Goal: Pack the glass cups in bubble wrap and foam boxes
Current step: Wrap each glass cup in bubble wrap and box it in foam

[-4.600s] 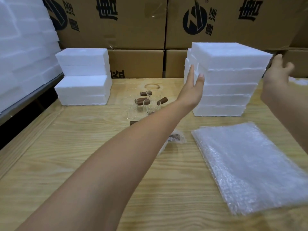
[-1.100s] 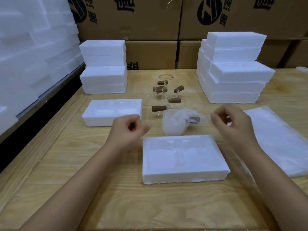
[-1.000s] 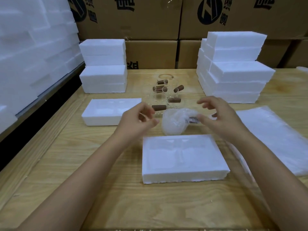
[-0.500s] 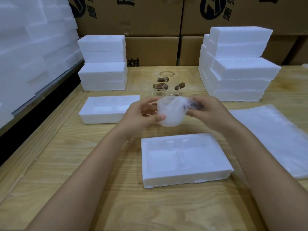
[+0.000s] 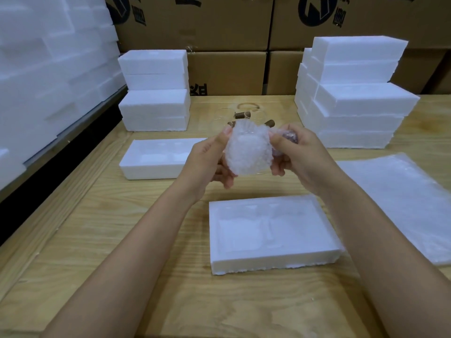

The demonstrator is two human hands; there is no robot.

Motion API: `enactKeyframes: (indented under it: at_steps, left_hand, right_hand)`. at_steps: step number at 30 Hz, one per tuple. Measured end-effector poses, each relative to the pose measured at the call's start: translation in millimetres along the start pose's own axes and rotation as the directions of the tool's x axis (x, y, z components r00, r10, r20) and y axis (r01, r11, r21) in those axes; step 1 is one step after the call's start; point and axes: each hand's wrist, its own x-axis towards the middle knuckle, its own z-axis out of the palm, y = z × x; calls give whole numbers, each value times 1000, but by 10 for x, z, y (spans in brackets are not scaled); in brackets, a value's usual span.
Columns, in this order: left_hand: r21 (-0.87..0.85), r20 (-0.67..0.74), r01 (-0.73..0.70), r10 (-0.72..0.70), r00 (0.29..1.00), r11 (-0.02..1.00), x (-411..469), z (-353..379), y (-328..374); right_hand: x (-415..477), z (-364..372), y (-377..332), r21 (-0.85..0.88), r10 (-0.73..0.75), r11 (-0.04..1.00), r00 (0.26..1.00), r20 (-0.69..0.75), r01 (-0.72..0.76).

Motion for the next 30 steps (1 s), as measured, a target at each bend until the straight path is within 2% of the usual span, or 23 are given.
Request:
enactKeyframes:
  at_steps: [4,9,12,16,19,22,30]
  left_hand:
    - [34,-47,127,-126,991,991,-7,-50,-33]
    - [52,-56,181,-178,982,982,-5,-69,-62]
    - [61,-84,160,-154,984,985,12,-71,-61]
    - [56,-104,19,-14,995,998,19,-77,-63]
    - [108,-45,-102,107,993,989,4,-97,-56]
    - [122,35,-144,141,989,982,-27,-113,-54]
    - [-93,263,-176,194,945,980,-53,-172,-9]
  right_hand:
    - [4,101,118,11,120,993,993,24,-120]
    - [13,99,118,1,223,975,974,47,-224]
    - [22,92,94,56,282,957,957,70,-286]
    - [32,93,56,250,313,908,941,126,-336]
    - [27,57,29,297,284,900,947,152,-318]
    - [17,-15,15,324,235,905,958,166,-278]
    - [-7,-204,46,317,133,920,943,305,-232]
